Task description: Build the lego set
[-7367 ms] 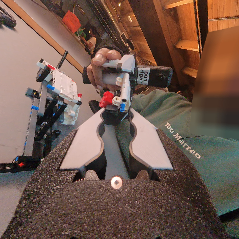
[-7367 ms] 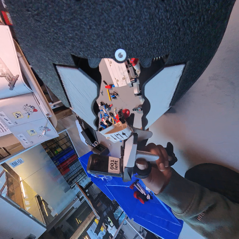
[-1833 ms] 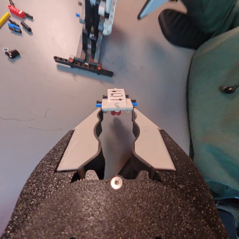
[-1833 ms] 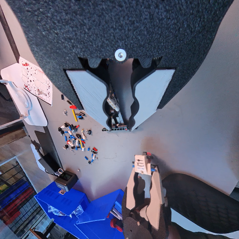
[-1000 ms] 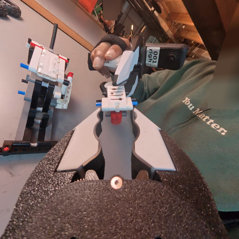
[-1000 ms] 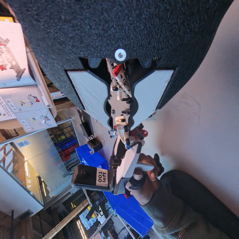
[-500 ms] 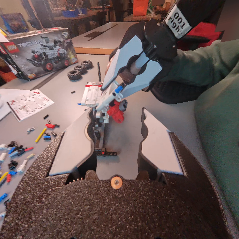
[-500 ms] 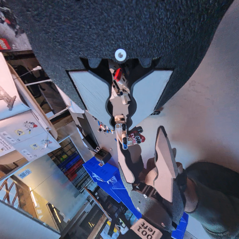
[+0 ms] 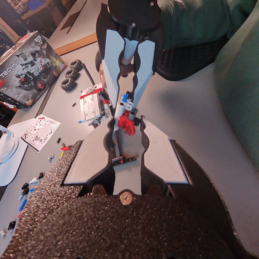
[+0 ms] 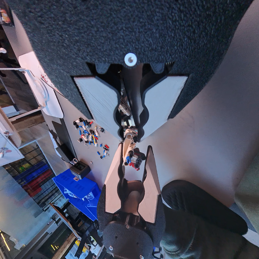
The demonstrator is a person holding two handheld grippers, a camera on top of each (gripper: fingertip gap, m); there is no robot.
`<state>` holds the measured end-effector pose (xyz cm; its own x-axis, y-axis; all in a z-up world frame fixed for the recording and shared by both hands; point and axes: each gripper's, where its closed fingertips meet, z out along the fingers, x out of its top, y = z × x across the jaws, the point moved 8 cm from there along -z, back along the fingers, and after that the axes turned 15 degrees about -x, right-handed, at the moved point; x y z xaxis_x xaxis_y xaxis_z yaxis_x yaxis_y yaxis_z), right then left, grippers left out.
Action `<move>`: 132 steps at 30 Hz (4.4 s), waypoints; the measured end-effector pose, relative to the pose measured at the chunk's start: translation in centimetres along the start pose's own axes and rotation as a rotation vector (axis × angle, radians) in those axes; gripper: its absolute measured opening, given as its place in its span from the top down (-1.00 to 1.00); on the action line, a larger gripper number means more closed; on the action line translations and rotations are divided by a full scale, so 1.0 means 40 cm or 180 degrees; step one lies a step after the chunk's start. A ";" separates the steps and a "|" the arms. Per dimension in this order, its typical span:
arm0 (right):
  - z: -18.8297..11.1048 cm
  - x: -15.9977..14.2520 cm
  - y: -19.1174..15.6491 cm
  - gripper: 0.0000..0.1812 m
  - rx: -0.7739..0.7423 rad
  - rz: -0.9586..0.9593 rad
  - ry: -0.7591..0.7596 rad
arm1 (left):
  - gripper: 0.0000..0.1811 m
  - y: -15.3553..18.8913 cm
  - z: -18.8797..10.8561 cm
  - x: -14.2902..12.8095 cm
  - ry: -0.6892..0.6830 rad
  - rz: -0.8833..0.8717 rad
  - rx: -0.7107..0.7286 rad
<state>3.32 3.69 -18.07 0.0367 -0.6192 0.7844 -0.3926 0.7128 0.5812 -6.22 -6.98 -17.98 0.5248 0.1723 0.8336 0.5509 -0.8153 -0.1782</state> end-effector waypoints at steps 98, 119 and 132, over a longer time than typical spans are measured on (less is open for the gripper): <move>-0.137 -0.259 0.071 0.77 -0.1116 0.0153 -0.1498 | 0.60 -0.106 0.048 -0.108 -0.0206 0.0633 0.0411; -0.049 -0.282 0.158 0.66 -0.0827 0.0549 -0.0821 | 0.61 -0.096 0.127 -0.031 -0.0487 0.0107 0.0708; -0.093 -0.177 0.051 0.67 -0.0816 0.0481 -0.0948 | 0.63 -0.094 0.124 -0.031 0.0093 -0.0511 0.0647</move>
<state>5.66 10.75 -21.64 -0.2859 -0.5426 0.7898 -0.1303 0.8386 0.5290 -5.72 -1.39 -20.91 0.4028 0.2720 0.8740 0.7463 -0.6504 -0.1415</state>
